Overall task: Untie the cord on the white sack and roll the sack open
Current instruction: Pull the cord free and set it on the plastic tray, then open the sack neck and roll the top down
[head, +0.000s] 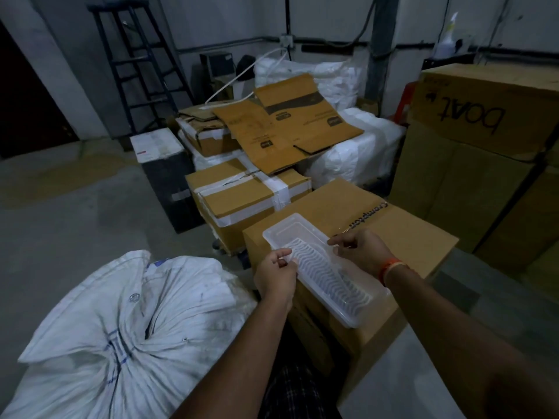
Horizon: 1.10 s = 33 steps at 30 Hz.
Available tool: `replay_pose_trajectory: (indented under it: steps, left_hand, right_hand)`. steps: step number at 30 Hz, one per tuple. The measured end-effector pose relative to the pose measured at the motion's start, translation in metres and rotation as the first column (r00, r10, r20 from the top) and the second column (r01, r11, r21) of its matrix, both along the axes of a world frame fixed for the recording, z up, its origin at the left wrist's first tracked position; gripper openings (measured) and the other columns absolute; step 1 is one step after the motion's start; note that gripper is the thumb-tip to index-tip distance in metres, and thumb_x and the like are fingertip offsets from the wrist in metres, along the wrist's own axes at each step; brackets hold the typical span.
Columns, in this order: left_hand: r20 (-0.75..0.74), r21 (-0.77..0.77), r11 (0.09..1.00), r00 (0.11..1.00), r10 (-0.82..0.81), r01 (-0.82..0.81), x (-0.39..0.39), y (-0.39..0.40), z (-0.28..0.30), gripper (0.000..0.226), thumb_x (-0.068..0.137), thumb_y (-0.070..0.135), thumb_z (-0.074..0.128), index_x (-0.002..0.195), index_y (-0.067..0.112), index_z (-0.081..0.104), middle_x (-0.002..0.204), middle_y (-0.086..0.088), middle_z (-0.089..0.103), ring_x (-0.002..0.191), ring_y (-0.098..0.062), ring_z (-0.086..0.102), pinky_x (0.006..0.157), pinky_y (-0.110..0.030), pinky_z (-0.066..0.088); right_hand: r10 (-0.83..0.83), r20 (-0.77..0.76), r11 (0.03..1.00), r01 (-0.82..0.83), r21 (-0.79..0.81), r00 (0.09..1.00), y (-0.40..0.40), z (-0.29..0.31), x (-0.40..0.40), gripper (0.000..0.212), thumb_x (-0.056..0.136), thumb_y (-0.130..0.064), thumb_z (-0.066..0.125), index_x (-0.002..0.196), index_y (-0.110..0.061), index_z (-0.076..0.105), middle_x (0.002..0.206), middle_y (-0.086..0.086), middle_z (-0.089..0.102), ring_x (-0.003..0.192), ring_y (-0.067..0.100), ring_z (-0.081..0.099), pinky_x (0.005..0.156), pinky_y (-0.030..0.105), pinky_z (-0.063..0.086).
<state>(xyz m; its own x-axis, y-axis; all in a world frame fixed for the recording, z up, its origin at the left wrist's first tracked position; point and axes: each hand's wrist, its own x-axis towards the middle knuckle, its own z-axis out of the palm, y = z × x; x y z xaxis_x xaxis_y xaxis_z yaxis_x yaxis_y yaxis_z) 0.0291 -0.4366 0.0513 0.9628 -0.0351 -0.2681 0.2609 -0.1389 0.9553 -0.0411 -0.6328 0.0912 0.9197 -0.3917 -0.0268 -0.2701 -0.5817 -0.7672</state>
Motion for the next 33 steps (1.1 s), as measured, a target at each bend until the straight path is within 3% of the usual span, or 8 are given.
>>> replay_pose_trajectory:
  steps: [6,11,15,19,22,25,28,33]
  left_hand:
    - [-0.041,-0.085,0.996,0.999,-0.010,0.006,-0.004,0.006,0.004,0.017,0.092,0.014,0.078,0.099,0.029,0.075,0.108,-0.002,0.078,0.095,-0.021,0.076,0.083,-0.041,0.067]
    - [0.058,-0.066,0.998,0.998,0.007,-0.004,-0.017,0.063,0.015,0.021,0.096,0.017,0.074,0.115,0.025,0.075,0.110,0.006,0.075,0.100,-0.013,0.072,0.074,-0.031,0.063]
    - [0.191,0.058,0.992,0.976,0.102,-0.115,-0.023,0.147,0.009,0.015,0.091,0.023,0.077,0.103,0.033,0.079,0.103,0.015,0.077,0.095,-0.017,0.076,0.090,-0.049,0.065]
    - [0.188,0.083,0.960,0.951,0.247,-0.266,-0.035,0.228,0.007,0.016,0.094,0.019,0.076,0.097,0.035,0.077,0.107,0.009,0.074,0.097,-0.023,0.075,0.094,-0.056,0.062]
    - [0.206,0.074,0.923,0.912,0.355,-0.376,-0.044,0.281,0.001,0.019,0.092,0.021,0.077,0.091,0.040,0.077,0.103,0.006,0.077,0.102,-0.032,0.075,0.093,-0.057,0.062]
    - [0.236,0.129,0.878,0.874,0.425,-0.462,-0.054,0.316,0.003,0.022,0.093,0.017,0.077,0.090,0.038,0.075,0.101,0.007,0.078,0.101,-0.025,0.075,0.094,-0.048,0.062]
    - [0.258,0.165,0.847,0.851,0.457,-0.505,-0.059,0.335,-0.001,0.021,0.092,0.014,0.076,0.094,0.035,0.074,0.102,0.004,0.079,0.097,-0.016,0.075,0.093,-0.035,0.058]
    - [0.243,0.208,0.841,0.859,0.450,-0.499,-0.050,0.356,-0.016,0.016,0.092,0.020,0.077,0.103,0.031,0.077,0.105,0.008,0.079,0.098,-0.013,0.073,0.087,-0.028,0.054]
  right_hand:
    - [0.003,-0.012,1.000,-0.004,-0.019,1.000,0.009,0.009,-0.008,0.023,0.091,-0.018,0.072,0.112,-0.027,0.077,0.119,-0.004,0.073,0.103,0.011,0.063,0.096,0.033,0.051]
    - [-0.024,0.217,0.990,0.054,-0.132,0.976,0.040,0.028,-0.014,0.020,0.089,-0.018,0.075,0.107,-0.024,0.077,0.105,-0.008,0.070,0.094,0.006,0.061,0.076,0.015,0.046]
    - [0.093,0.271,0.989,-0.057,-0.138,0.958,0.093,0.032,-0.006,0.017,0.088,-0.023,0.075,0.104,-0.030,0.077,0.111,-0.011,0.069,0.101,0.009,0.061,0.086,0.031,0.054]
    - [0.206,0.244,0.978,-0.209,-0.012,0.948,0.172,0.028,0.012,0.013,0.087,-0.022,0.075,0.097,-0.029,0.078,0.099,-0.019,0.070,0.090,-0.007,0.062,0.083,0.014,0.050]
    - [0.385,0.202,0.923,-0.377,-0.078,0.901,0.230,0.017,0.026,0.018,0.088,-0.022,0.074,0.104,-0.027,0.079,0.100,-0.016,0.069,0.090,0.003,0.066,0.077,0.012,0.047]
    - [0.494,0.184,0.869,-0.485,-0.096,0.850,0.280,0.006,0.033,0.019,0.088,-0.025,0.075,0.107,-0.030,0.077,0.105,-0.014,0.067,0.091,0.009,0.063,0.080,0.021,0.049]
    - [0.545,0.166,0.838,-0.539,-0.085,0.822,0.317,-0.006,0.038,0.018,0.088,-0.024,0.075,0.105,-0.029,0.077,0.105,-0.010,0.070,0.090,0.010,0.065,0.077,0.012,0.047]
    - [0.533,0.152,0.844,-0.536,-0.029,0.832,0.358,-0.025,0.052,0.018,0.088,-0.021,0.075,0.105,-0.028,0.077,0.106,-0.005,0.074,0.088,0.010,0.067,0.079,0.012,0.049]
